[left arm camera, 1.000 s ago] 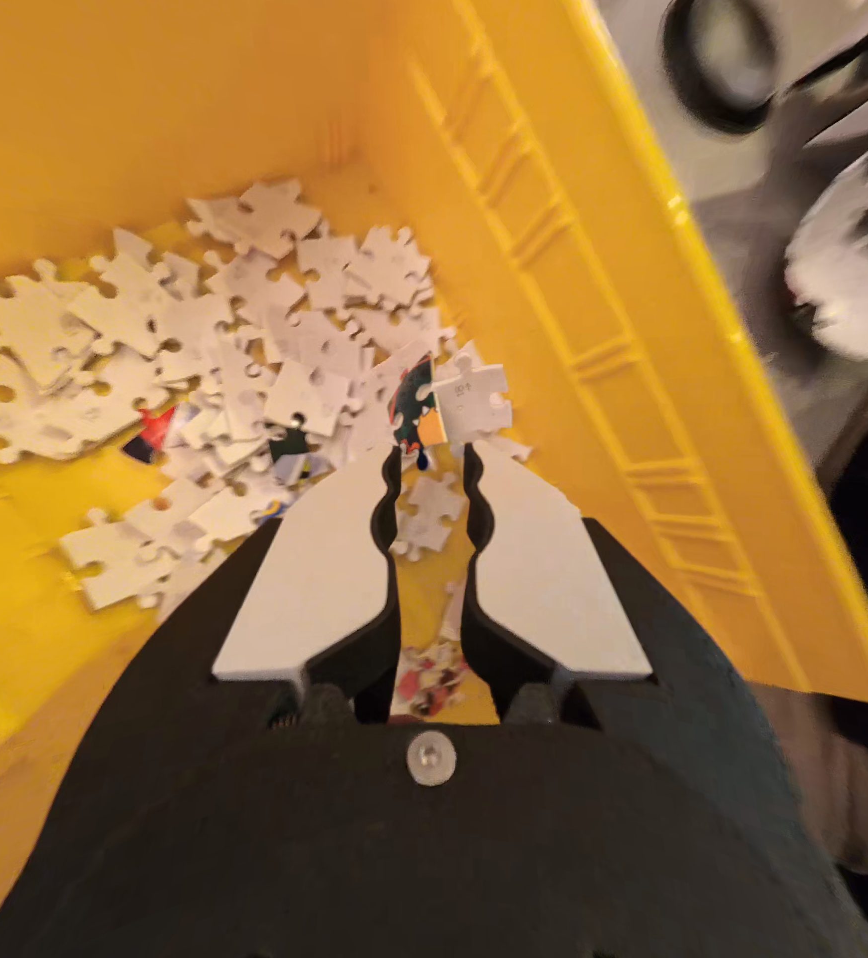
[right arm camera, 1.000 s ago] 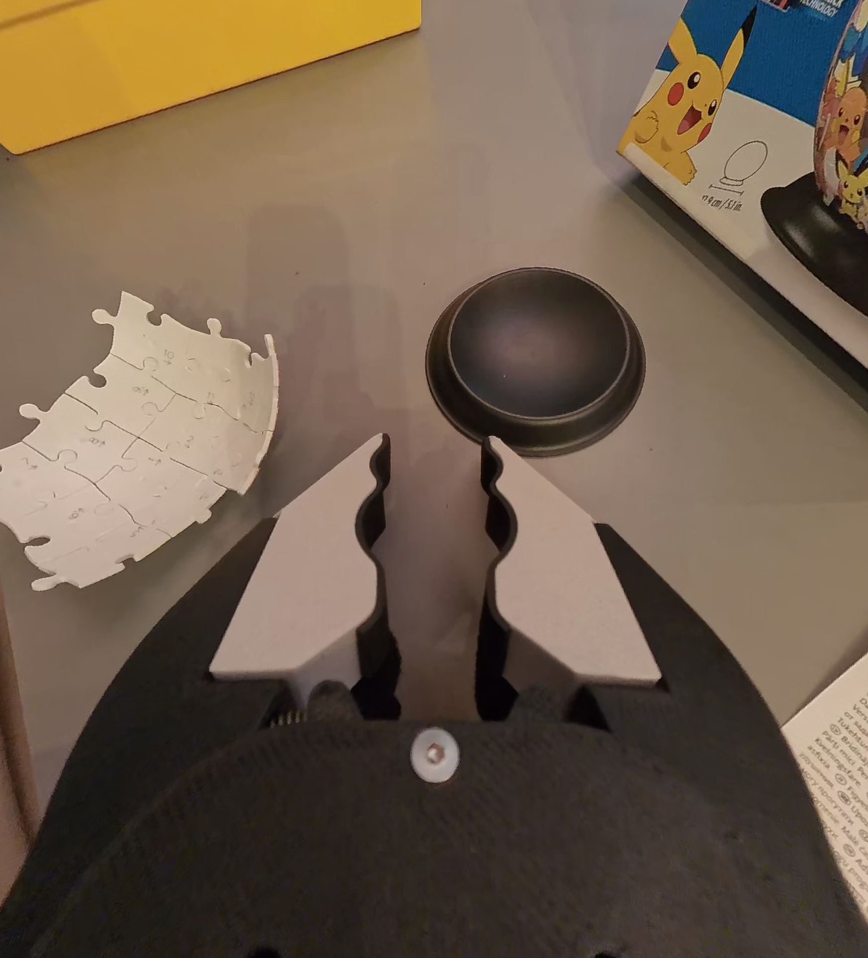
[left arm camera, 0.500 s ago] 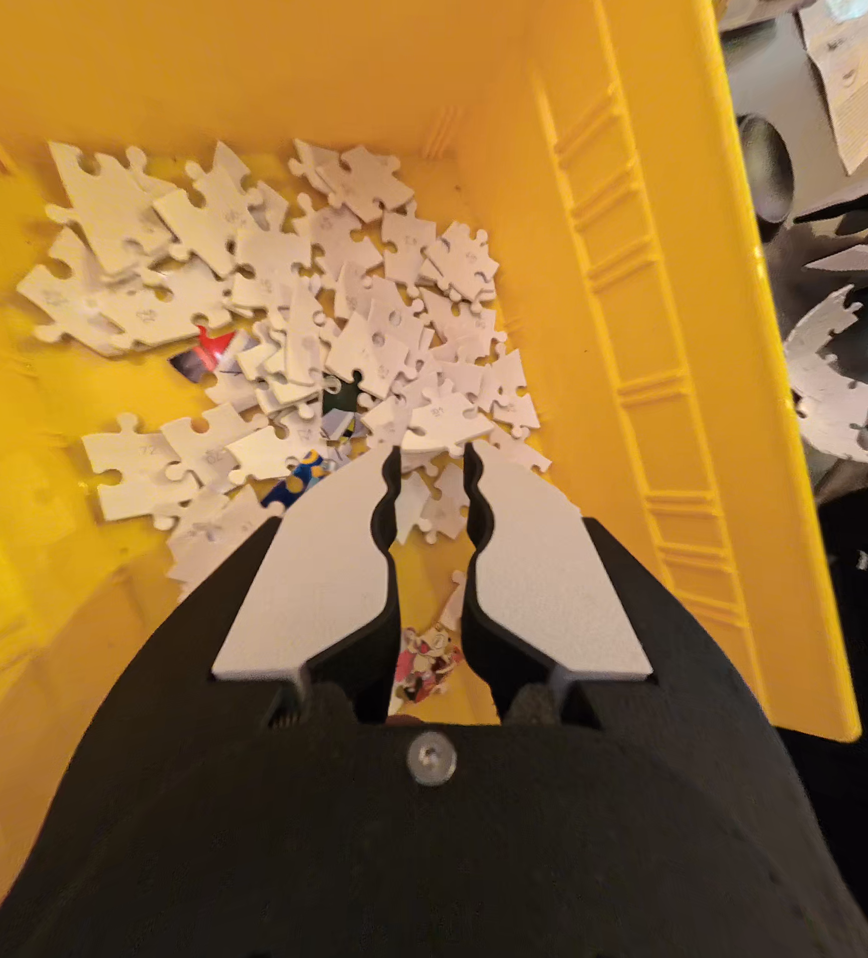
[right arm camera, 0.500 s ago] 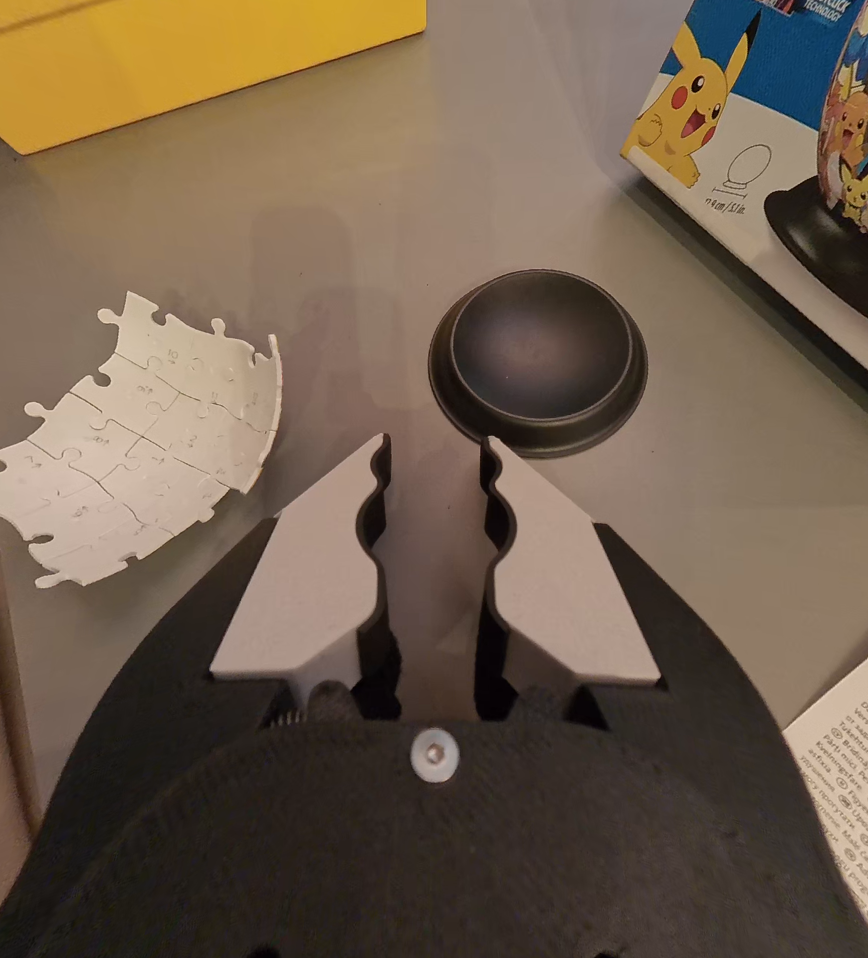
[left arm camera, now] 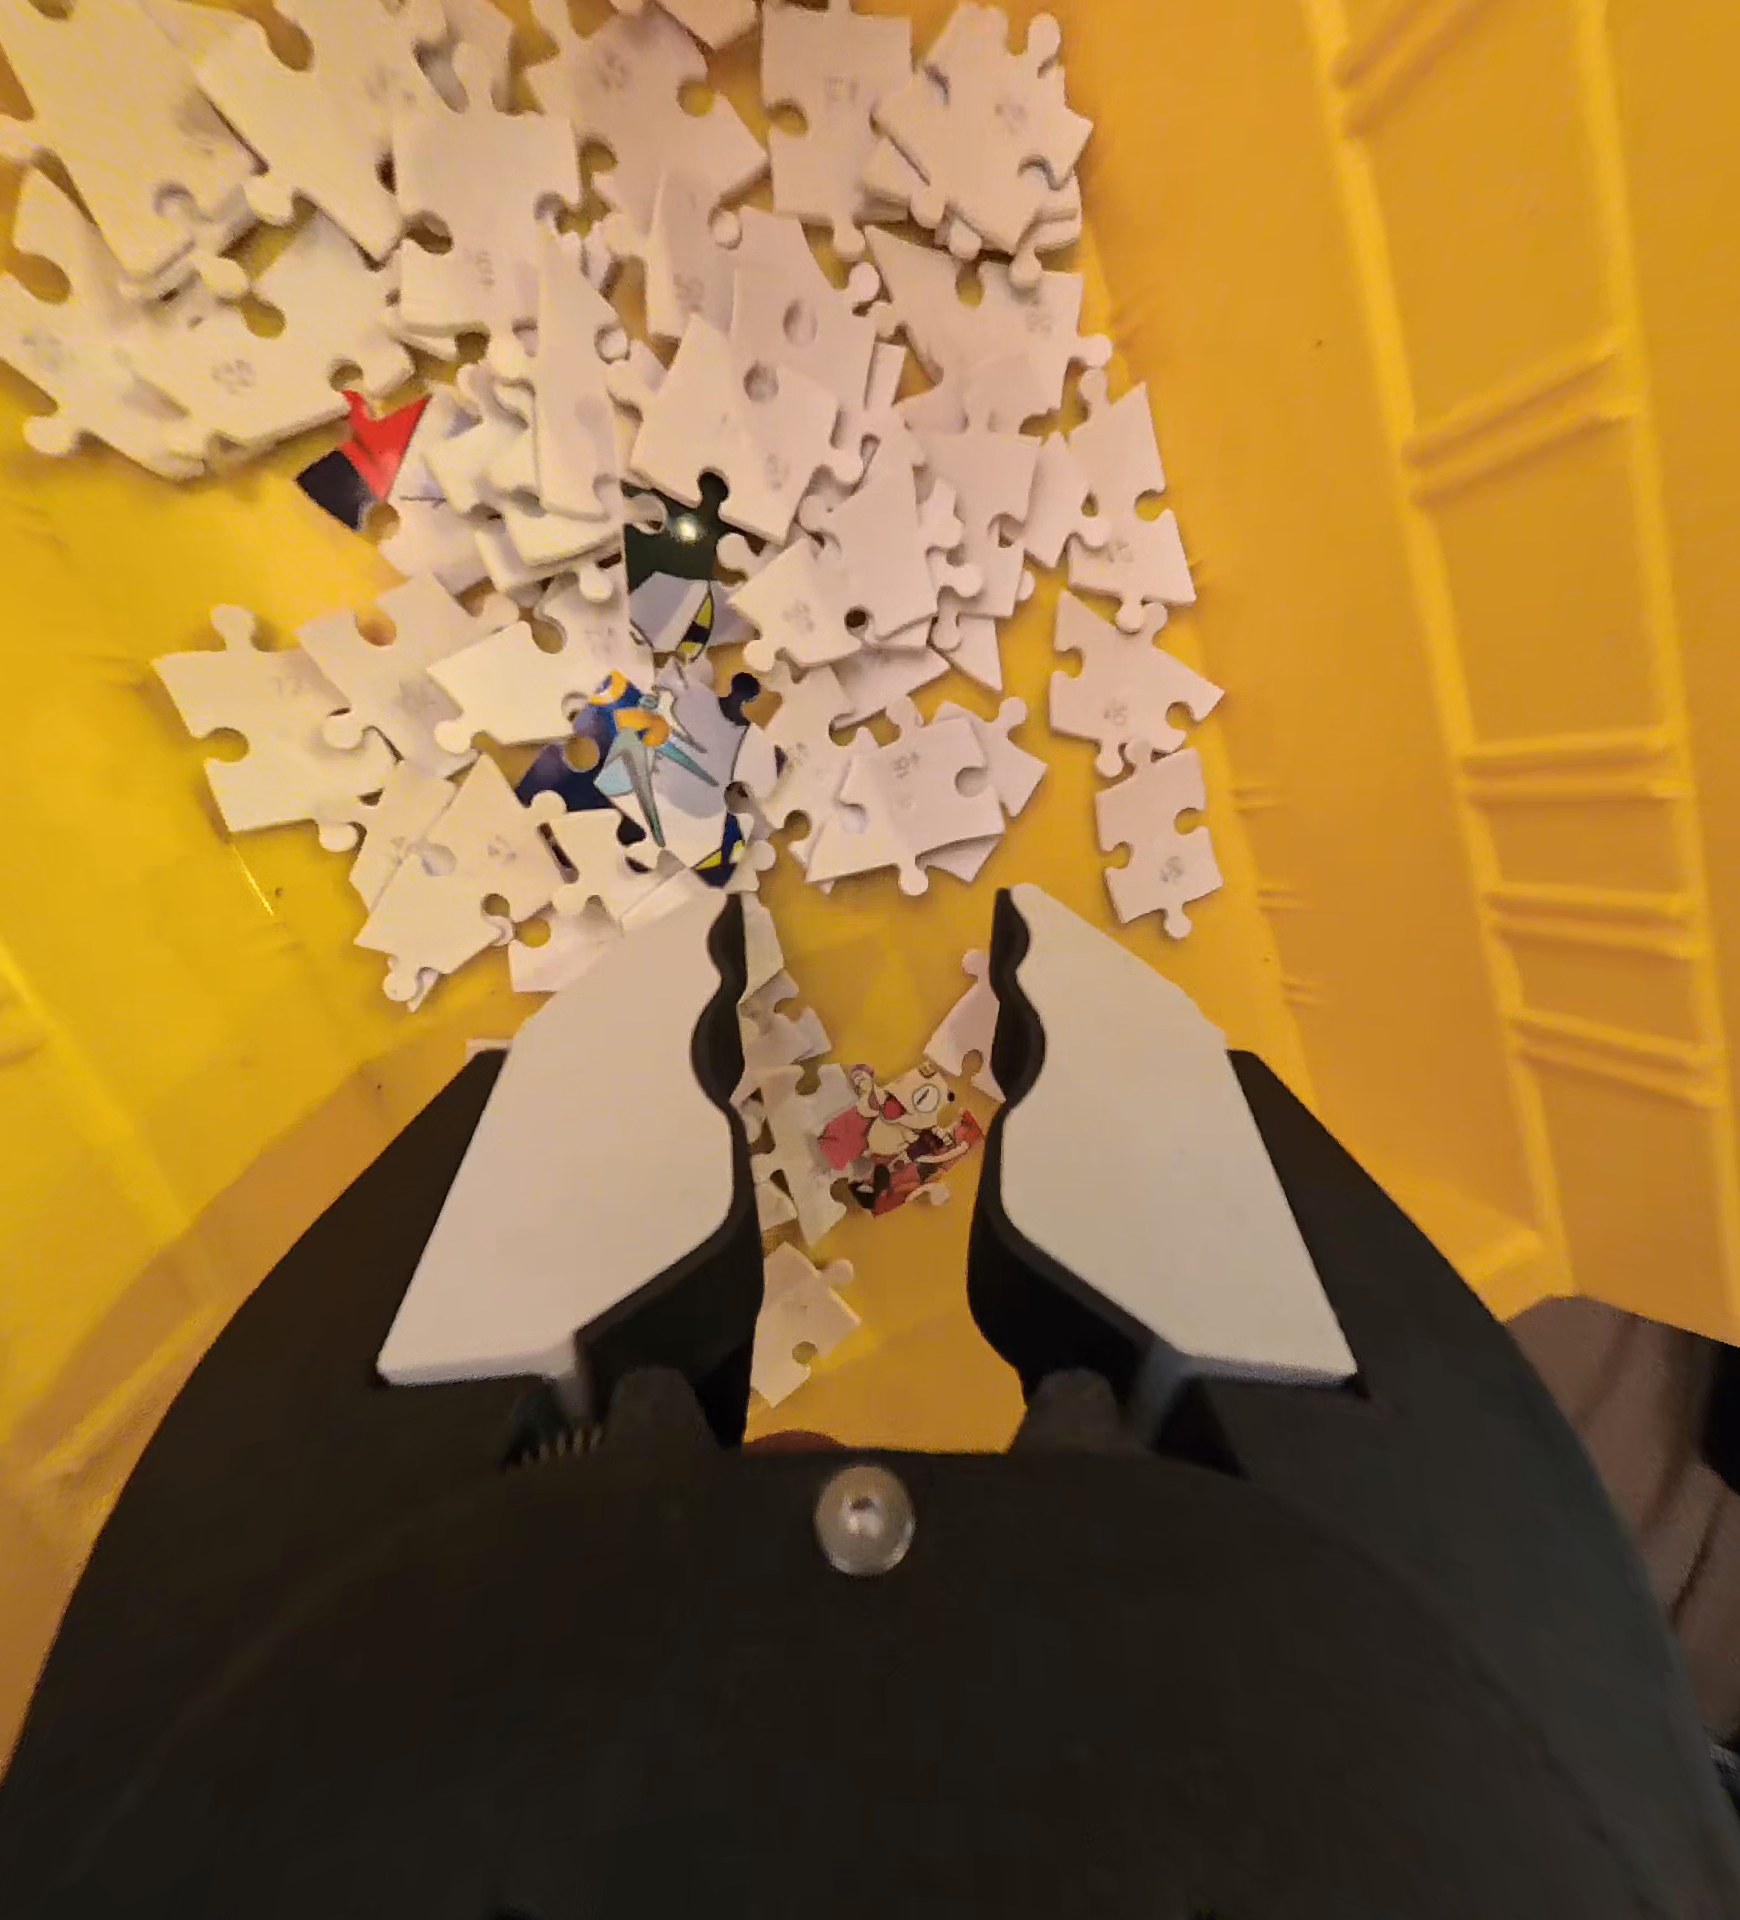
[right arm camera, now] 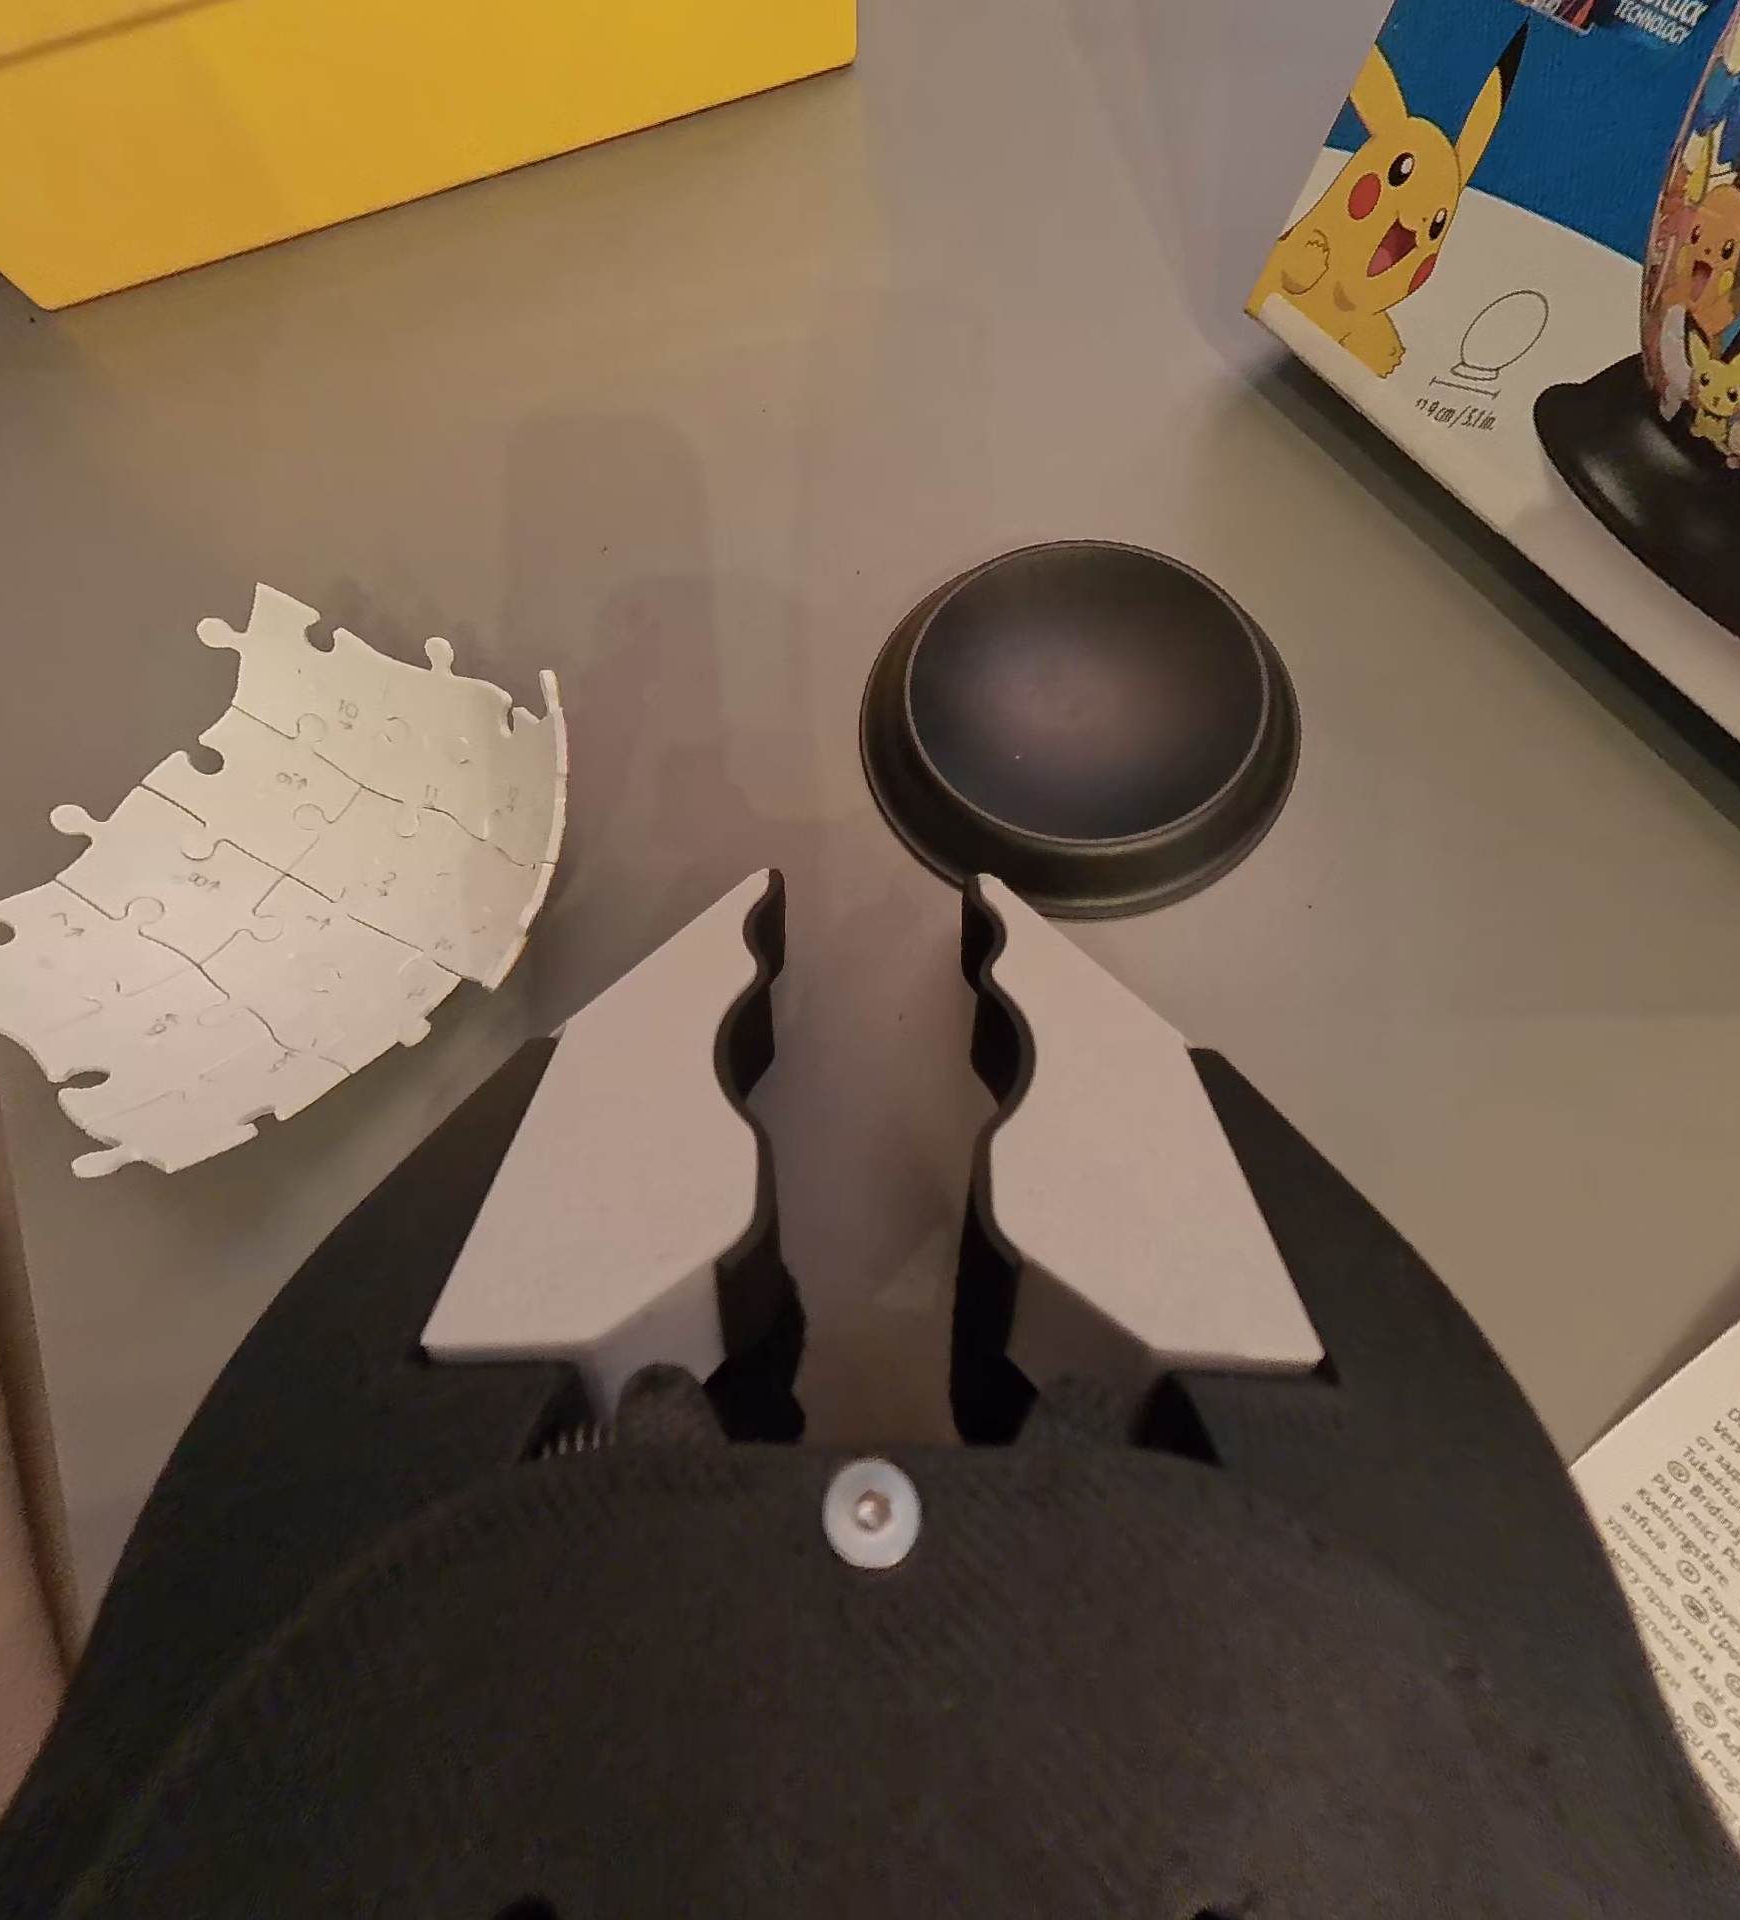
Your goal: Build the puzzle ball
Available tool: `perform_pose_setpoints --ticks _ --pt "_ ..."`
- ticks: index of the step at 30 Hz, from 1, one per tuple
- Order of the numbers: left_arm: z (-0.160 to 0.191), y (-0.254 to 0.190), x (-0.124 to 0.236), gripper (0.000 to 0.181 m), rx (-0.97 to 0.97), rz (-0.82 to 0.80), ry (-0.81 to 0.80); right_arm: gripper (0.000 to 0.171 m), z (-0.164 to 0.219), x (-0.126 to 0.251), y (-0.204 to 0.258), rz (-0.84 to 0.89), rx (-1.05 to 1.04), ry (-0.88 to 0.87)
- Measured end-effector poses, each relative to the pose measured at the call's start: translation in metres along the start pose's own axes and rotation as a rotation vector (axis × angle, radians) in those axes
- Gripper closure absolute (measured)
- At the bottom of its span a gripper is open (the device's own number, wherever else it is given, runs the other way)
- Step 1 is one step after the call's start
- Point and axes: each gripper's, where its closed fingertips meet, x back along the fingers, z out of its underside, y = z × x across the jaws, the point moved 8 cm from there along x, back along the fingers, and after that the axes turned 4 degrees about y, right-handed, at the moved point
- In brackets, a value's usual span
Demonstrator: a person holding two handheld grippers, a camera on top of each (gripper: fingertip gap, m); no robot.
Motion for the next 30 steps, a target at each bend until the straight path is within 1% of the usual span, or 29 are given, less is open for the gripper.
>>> perform_pose_setpoints --ticks 2,4,6,8,10,11,16,17,20,23,24,25,26,28,29,30 --pt "-0.002 0.001 0.004 0.140 -0.002 -0.002 -0.031 0.138 0.000 0.000 0.000 0.000 -0.001 0.000" --pt "-0.007 0.003 0.004 0.143 -0.018 -0.046 -0.041 0.138 0.000 0.000 0.000 -0.001 0.000 0.001" --pt "-0.011 0.008 0.003 0.146 -0.035 -0.123 -0.030 0.138 0.000 0.000 0.000 -0.001 -0.001 0.000" --pt "-0.013 0.009 -0.003 0.149 -0.070 -0.163 0.005 0.138 0.000 0.000 0.000 0.000 -0.001 -0.001" --pt "-0.013 0.013 -0.008 0.157 -0.089 -0.217 0.037 0.138 0.000 0.000 0.000 0.000 -0.001 -0.002" --pt "-0.014 0.013 -0.008 0.161 -0.091 -0.208 0.027 0.138 0.000 0.000 0.000 -0.001 -0.001 -0.002" --pt "-0.014 0.012 -0.009 0.162 -0.095 -0.226 0.005 0.138 0.000 0.000 0.000 -0.005 -0.002 -0.006" --pt "-0.014 0.012 -0.007 0.163 -0.083 -0.214 -0.008 0.138 0.000 0.001 0.000 -0.006 -0.002 -0.007" --pt "-0.015 0.008 -0.001 0.163 -0.014 -0.070 -0.086 0.138 0.000 0.001 0.000 -0.008 -0.003 -0.009" --pt "-0.013 0.001 0.004 0.163 0.077 0.180 -0.135 0.138 -0.001 0.001 0.000 -0.010 -0.003 -0.011" --pt "-0.011 0.000 0.005 0.163 0.087 0.230 -0.122 0.138 -0.001 0.001 0.000 -0.011 -0.004 -0.012" --pt "-0.010 -0.001 0.005 0.163 0.086 0.241 -0.125 0.138 -0.001 0.001 0.000 -0.012 -0.004 -0.013" --pt "-0.010 0.000 0.006 0.163 0.085 0.208 -0.127 0.138 -0.001 0.001 0.000 -0.013 -0.004 -0.014" --pt "-0.006 0.009 0.007 0.163 0.053 -0.011 -0.086 0.138 -0.001 0.001 0.000 -0.014 -0.004 -0.014" --pt "-0.002 0.007 0.007 0.163 0.025 -0.060 -0.022 0.138 -0.001 0.001 0.000 -0.014 -0.004 -0.015" --pt "0.002 0.000 0.006 0.162 -0.002 -0.050 0.051 0.138 -0.001 0.002 0.000 -0.014 -0.004 -0.015"
